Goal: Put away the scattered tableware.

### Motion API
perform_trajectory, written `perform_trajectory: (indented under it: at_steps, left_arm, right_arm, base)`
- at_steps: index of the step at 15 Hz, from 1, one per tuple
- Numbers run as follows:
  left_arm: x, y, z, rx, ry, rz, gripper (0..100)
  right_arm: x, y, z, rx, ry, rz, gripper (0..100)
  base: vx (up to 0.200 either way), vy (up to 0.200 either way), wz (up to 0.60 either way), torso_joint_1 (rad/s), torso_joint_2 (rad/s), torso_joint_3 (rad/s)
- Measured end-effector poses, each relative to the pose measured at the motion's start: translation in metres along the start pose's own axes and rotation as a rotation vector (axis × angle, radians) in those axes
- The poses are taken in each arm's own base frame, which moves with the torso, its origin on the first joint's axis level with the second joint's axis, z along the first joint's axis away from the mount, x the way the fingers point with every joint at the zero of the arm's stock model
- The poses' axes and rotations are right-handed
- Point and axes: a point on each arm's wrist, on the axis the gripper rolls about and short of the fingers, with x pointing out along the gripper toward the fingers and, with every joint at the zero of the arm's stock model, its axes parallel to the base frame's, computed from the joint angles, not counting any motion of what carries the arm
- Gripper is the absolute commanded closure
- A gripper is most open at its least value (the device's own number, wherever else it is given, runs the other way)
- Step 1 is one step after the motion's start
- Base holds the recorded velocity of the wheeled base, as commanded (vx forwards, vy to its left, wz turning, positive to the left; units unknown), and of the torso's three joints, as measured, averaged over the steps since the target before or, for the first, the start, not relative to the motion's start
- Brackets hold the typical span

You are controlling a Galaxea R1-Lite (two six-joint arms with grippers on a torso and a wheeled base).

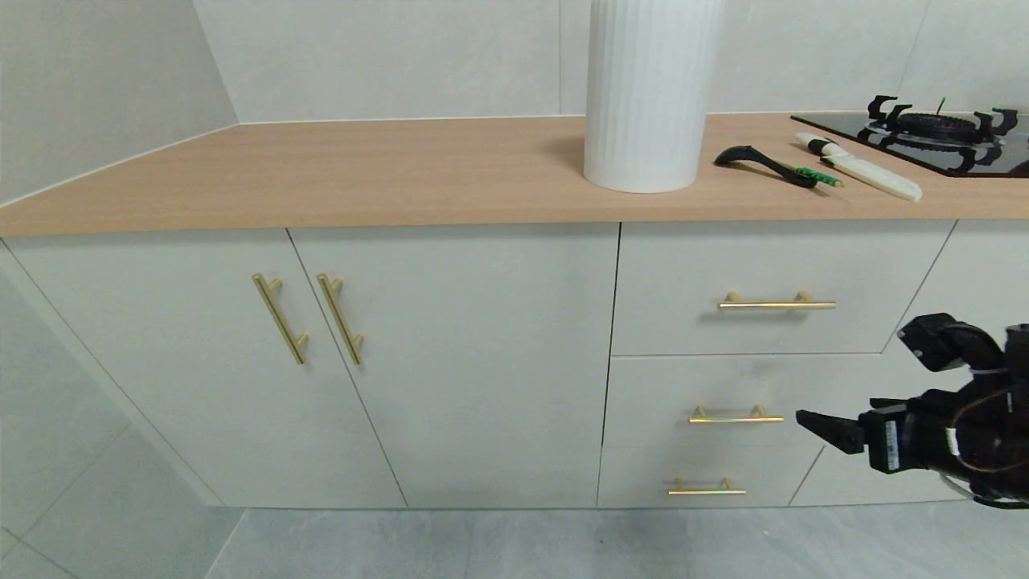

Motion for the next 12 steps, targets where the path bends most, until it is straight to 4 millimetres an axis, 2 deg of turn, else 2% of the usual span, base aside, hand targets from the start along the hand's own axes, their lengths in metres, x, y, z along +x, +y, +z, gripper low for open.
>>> perform_trajectory:
  at_steps: [4, 7, 10, 12]
  left_arm:
    - [0.000, 0.000, 0.000, -0.001, 0.000, 0.000, 0]
    - [0.000, 0.000, 0.000, 0.000, 0.000, 0.000, 0]
    - [0.000, 0.000, 0.000, 0.000, 0.000, 0.000, 0]
    - [0.000, 0.000, 0.000, 0.000, 0.000, 0.000, 0]
  right_arm:
    - [0.065, -0.005, -0.007, 0.002, 0.040, -0.012, 0]
    - [0.108, -0.008, -0.018, 0.000, -0.008, -0.054, 0]
    - [0.137, -0.013, -0.035, 0.003, -0.020, -0.123, 0]
    - [0.149, -0.014, -0.046, 0.010, 0.012, -0.133, 0]
  base:
    - [0.000, 0.000, 0.00, 0.000, 0.00, 0.000]
    - [0.000, 0.000, 0.00, 0.000, 0.00, 0.000]
    - [0.000, 0.000, 0.00, 0.000, 0.00, 0.000]
    - [0.000, 0.000, 0.00, 0.000, 0.00, 0.000]
